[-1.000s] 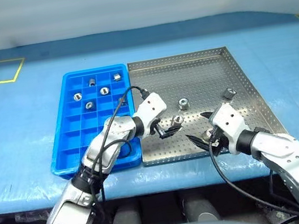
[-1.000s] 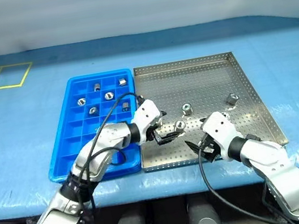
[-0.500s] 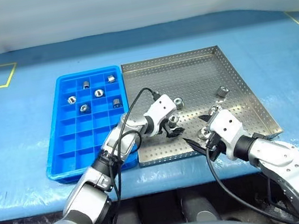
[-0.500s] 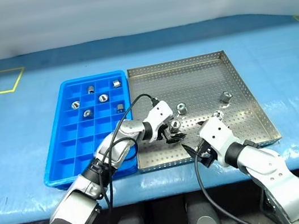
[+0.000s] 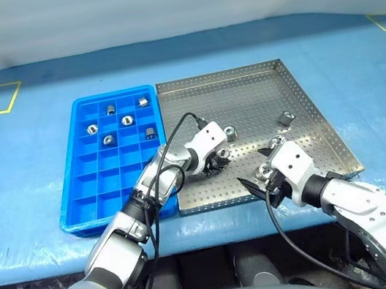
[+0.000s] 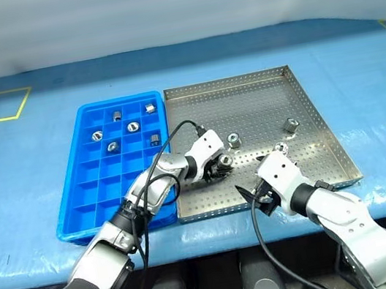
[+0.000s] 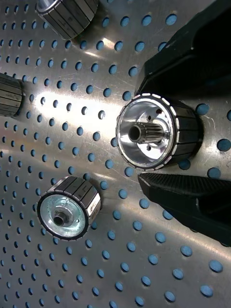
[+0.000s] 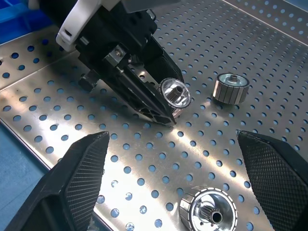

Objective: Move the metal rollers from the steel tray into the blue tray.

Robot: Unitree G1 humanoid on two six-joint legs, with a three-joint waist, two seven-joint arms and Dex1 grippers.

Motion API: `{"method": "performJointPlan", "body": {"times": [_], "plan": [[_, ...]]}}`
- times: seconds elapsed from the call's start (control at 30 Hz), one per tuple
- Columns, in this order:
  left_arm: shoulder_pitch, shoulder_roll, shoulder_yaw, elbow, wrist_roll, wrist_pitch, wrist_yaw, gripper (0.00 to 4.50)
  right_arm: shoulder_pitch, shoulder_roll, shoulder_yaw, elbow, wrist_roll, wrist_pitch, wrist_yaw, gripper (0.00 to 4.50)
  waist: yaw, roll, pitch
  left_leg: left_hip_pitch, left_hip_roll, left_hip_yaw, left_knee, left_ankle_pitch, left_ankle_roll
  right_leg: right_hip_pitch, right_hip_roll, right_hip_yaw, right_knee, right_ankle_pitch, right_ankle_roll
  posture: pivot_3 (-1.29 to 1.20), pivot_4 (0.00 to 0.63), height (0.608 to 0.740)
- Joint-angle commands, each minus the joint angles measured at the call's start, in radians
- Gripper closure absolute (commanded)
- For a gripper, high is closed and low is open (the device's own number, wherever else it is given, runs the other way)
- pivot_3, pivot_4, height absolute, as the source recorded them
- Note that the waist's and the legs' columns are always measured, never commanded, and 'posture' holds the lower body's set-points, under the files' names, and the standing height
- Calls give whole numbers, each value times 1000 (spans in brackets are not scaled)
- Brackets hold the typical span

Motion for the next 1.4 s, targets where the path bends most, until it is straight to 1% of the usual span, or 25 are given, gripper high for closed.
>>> {"method": "performJointPlan", "body": {"times": [0.03, 0.2, 0.37, 0.5, 0.6, 0.73, 0.83, 0.93, 1.0, 1.1, 1.3, 1.4], "plan": [[6, -4, 7, -29, 4, -2, -10, 2818, -11, -4, 6, 8, 10, -7, 16, 0, 0, 0, 0, 0, 0, 0, 0, 0, 0, 0, 0, 0, 0, 0, 0, -104, 150, 740], [17, -2, 13, -47, -1, -10, -16, 2818, -27, 10, 9, 45, 24, 33, 14, 0, 0, 0, 0, 1, 0, 0, 0, 0, 0, 0, 0, 0, 1, 0, 0, -95, 150, 740], [40, 8, 40, -134, -27, -3, -28, 2818, -41, 11, 8, 51, 34, 68, 11, 0, -1, 0, 0, 2, 0, 0, 0, 0, 0, 1, 0, 0, 3, 0, 0, -84, 150, 740], [76, 26, 110, -293, -75, 35, -15, 2818, -57, 6, 19, 47, 32, 73, 14, 0, 2, 0, 0, 2, 1, 0, 0, 0, 0, 0, 0, 0, 3, 0, -1, -64, 150, 740], [119, 48, 191, -451, -126, 99, 9, 2818, -79, 7, 34, 50, 37, 67, 25, 0, 4, 0, 0, 2, 1, 0, 0, 0, 0, 0, 0, 0, 3, 0, -1, -33, 150, 740], [195, 117, 276, -672, -165, 195, 53, 2818, -116, 6, 58, 69, 46, 60, 46, 0, 11, 0, 0, 3, 1, 0, 0, 0, 0, 1, 1, 0, 4, 0, -1, 13, 150, 740], [264, 194, 334, -804, -128, 273, 127, 2818, -167, 5, 88, 111, 46, 53, 72, 0, 19, -1, 1, 4, 2, 0, 0, 0, 0, 1, 1, 0, 5, -1, -2, 71, 150, 740], [330, 252, 391, -876, -74, 344, 228, 2818, -222, 6, 117, 156, 41, 36, 99, 0, 29, -3, 2, 5, 1, -1, 0, 0, 0, 1, 1, 0, 7, -1, -3, 121, 150, 740], [362, 256, 435, -904, -51, 384, 298, 2818, -249, 7, 130, 180, 38, 25, 113, 0, 43, -5, 3, 5, 1, -2, 1, 0, -1, 2, 1, -1, 8, -2, -3, 150, 150, 740], [396, 233, 495, -908, -18, 431, 401, 2818, -284, 8, 149, 213, 34, 10, 134, 0, 70, -6, 3, 5, 1, -3, 1, 0, -1, 2, 1, -2, 8, -2, -3, 190, 150, 740], [417, 176, 530, -849, 32, 436, 546, 2818, -323, 1, 173, 245, 27, -5, 163, 0, 115, -6, 3, 3, 1, -6, 0, 1, -1, 2, 1, -5, 8, -2, -4, 220, 150, 740], [409, 149, 540, -800, 47, 412, 598, 2818, -331, -3, 169, 249, 28, -4, 170, 0, 127, -6, 3, 3, 1, -6, 1, 1, -1, 2, 1, -5, 8, -3, -4, 218, 150, 740]]}}
